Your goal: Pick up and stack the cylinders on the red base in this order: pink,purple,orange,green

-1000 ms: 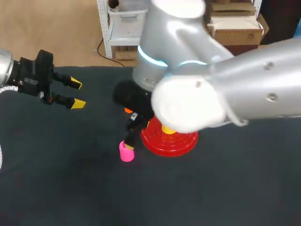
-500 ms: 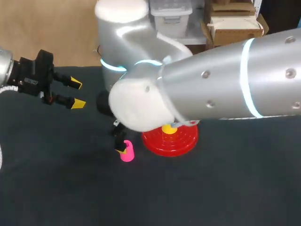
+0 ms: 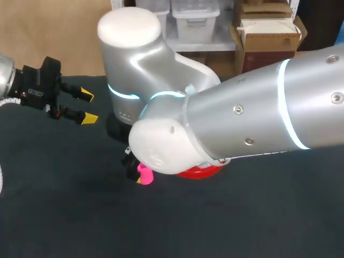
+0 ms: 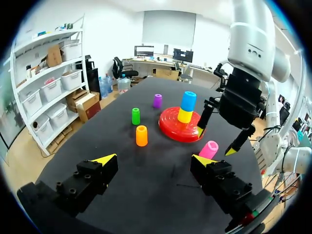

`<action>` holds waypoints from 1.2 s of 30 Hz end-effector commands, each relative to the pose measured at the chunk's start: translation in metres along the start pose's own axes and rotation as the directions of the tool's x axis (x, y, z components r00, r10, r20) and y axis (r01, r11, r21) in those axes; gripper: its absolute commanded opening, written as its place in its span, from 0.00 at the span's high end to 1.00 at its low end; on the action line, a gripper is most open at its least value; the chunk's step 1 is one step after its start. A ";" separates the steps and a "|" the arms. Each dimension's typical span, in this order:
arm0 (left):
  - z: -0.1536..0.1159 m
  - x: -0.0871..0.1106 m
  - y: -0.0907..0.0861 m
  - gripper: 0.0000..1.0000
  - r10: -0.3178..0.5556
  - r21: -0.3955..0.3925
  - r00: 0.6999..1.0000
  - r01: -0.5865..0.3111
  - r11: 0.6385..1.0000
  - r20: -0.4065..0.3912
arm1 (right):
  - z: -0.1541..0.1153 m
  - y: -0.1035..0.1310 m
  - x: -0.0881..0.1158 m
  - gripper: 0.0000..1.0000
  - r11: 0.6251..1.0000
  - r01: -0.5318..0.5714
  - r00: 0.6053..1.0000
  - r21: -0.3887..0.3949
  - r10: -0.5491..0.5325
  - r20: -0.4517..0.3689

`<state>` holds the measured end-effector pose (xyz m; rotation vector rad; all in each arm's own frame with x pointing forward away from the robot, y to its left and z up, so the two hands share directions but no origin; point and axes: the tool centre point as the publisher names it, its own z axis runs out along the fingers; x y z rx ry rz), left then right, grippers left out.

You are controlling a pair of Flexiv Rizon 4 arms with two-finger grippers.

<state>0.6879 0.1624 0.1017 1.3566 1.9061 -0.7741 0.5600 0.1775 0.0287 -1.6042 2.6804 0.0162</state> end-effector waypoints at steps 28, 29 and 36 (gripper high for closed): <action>0.000 0.001 -0.001 0.00 0.002 -0.004 1.000 -0.002 1.000 0.004 | -0.071 -0.037 0.021 1.00 0.991 -0.062 0.996 0.114 0.054 0.071; 0.000 0.001 -0.001 0.00 0.002 -0.004 1.000 -0.002 1.000 0.004 | -0.070 -0.037 0.021 0.98 0.993 -0.047 0.997 0.111 0.040 0.065; 0.000 0.001 -0.001 0.00 0.002 -0.004 1.000 -0.002 1.000 0.004 | -0.050 -0.010 0.013 0.00 0.998 -0.037 0.996 0.048 0.032 0.088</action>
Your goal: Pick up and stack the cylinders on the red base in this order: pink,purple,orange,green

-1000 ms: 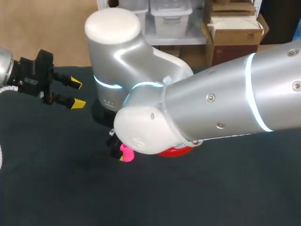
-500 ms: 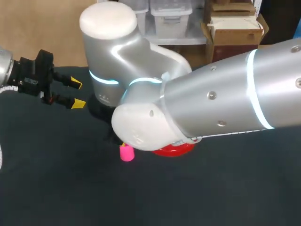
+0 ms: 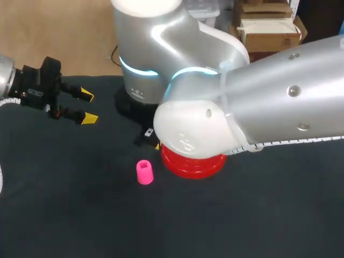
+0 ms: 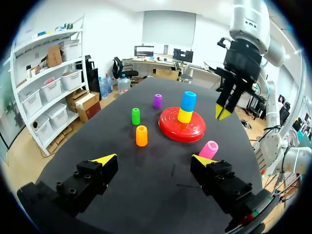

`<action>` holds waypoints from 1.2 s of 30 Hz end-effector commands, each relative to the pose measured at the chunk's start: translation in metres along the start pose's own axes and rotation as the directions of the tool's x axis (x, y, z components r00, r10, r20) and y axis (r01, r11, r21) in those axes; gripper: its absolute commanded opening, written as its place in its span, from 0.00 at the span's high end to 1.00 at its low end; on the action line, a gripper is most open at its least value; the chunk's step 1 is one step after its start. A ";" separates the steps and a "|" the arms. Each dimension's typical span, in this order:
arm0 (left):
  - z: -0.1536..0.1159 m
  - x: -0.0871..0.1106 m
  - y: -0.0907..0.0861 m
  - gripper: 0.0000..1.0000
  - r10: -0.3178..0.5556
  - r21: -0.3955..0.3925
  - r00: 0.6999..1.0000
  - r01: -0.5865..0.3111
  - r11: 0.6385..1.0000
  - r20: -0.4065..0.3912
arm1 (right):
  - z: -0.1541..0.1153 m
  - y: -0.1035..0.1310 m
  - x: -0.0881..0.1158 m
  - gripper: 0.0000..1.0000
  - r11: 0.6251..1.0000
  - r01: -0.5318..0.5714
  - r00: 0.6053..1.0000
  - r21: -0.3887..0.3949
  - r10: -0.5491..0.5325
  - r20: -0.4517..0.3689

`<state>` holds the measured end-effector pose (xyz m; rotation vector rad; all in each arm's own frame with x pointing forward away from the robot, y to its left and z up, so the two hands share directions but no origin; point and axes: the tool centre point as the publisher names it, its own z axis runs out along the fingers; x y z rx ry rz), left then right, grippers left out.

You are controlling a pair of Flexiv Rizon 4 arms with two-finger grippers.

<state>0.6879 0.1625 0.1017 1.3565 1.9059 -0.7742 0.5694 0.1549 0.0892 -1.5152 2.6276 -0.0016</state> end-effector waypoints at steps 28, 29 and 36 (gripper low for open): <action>0.000 0.001 -0.001 0.00 0.002 -0.004 1.000 -0.002 1.000 0.004 | 0.064 0.028 -0.015 0.00 0.999 -0.034 0.999 -0.007 0.034 -0.039; 0.000 0.001 -0.001 0.00 0.002 -0.004 1.000 -0.002 1.000 0.004 | 0.064 0.028 -0.014 0.00 0.999 -0.036 0.999 -0.007 0.036 -0.039; 0.000 0.001 -0.001 0.00 0.002 -0.004 1.000 -0.002 1.000 0.004 | 0.065 0.027 -0.010 1.00 0.999 -0.044 0.998 -0.005 0.044 -0.042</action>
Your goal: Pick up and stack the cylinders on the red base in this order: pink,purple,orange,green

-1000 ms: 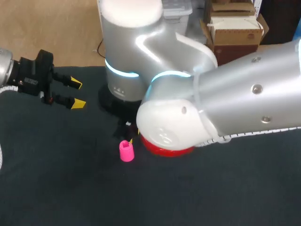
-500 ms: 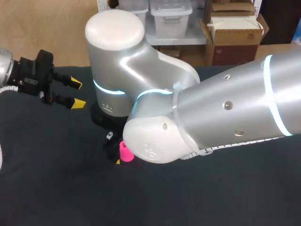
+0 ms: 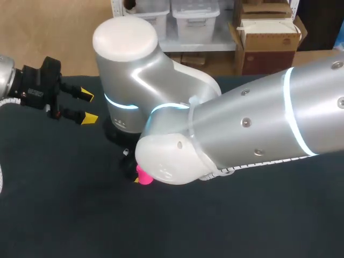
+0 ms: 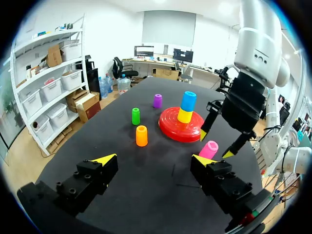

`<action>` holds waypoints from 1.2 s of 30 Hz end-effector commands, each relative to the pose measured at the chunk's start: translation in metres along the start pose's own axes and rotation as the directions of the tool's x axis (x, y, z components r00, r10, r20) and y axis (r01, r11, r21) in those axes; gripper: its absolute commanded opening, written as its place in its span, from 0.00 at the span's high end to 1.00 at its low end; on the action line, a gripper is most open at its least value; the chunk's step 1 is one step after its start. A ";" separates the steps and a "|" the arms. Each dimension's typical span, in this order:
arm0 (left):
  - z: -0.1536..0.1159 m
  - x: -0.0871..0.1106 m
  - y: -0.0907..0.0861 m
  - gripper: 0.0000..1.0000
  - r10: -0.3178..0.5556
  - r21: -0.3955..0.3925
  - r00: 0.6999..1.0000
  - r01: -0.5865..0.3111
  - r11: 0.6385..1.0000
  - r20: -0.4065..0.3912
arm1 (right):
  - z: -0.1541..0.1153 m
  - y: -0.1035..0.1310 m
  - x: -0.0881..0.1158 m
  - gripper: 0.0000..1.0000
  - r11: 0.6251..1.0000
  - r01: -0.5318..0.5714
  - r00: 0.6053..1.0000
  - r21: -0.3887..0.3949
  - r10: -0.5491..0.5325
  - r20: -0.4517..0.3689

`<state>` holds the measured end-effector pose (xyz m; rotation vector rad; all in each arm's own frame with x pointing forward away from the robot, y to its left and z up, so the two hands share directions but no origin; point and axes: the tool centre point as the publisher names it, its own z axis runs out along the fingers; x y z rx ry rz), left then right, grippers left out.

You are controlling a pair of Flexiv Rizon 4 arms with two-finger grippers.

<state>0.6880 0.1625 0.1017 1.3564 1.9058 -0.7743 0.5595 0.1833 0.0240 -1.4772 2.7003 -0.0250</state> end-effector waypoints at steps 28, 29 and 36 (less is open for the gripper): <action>0.000 0.001 -0.001 0.00 0.002 -0.004 1.000 -0.002 1.000 0.004 | -0.130 -0.124 0.054 1.00 0.991 -0.125 0.986 0.048 0.119 0.121; 0.000 0.001 -0.001 0.00 0.002 -0.004 1.000 -0.002 1.000 0.004 | -0.133 -0.129 0.057 1.00 0.991 -0.125 0.985 0.047 0.119 0.121; 0.000 0.001 -0.001 0.00 0.002 -0.004 1.000 -0.002 1.000 0.004 | -0.141 -0.157 0.071 1.00 0.993 -0.107 0.988 0.041 0.102 0.112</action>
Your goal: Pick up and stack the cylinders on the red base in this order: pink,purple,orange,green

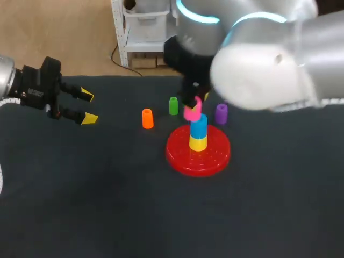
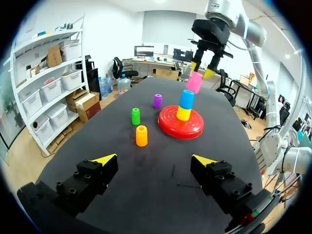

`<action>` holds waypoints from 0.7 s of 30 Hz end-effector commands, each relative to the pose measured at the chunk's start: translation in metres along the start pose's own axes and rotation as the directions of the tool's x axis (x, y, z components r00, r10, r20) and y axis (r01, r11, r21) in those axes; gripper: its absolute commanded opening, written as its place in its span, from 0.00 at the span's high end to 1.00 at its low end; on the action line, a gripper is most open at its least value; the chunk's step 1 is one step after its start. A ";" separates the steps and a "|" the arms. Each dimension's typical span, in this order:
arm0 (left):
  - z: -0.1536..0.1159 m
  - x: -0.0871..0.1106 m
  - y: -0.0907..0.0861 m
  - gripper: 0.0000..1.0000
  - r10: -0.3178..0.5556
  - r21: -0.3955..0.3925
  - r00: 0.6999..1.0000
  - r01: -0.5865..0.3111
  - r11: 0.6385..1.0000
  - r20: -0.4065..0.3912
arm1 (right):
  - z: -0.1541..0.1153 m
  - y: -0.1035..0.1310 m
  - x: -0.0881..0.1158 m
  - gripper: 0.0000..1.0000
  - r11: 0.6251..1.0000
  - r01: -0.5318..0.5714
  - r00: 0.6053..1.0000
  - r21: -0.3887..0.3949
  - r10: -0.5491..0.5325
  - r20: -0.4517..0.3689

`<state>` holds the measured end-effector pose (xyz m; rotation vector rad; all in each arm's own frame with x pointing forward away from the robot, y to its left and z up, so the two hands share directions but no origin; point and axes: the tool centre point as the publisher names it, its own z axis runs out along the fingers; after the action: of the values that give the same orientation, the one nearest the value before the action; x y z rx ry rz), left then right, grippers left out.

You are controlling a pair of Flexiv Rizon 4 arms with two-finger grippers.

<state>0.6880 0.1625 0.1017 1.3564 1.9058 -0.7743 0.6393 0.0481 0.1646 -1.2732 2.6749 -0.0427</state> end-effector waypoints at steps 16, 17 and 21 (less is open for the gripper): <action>0.000 0.001 -0.001 0.00 0.002 -0.004 1.000 -0.002 1.000 0.004 | 0.018 -0.027 -0.010 1.00 0.996 0.004 0.999 -0.085 -0.007 -0.032; 0.000 0.001 -0.001 0.00 0.002 -0.004 1.000 -0.002 1.000 0.004 | 0.019 -0.026 -0.013 1.00 0.996 0.013 0.999 -0.094 -0.016 -0.036; 0.000 0.001 -0.001 0.00 0.002 -0.004 1.000 -0.002 1.000 0.004 | 0.023 -0.022 -0.015 1.00 0.994 0.018 0.998 -0.112 -0.023 -0.050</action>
<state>0.6879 0.1625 0.1017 1.3564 1.9058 -0.7743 0.6619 0.0411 0.1470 -1.3361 2.7140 0.0701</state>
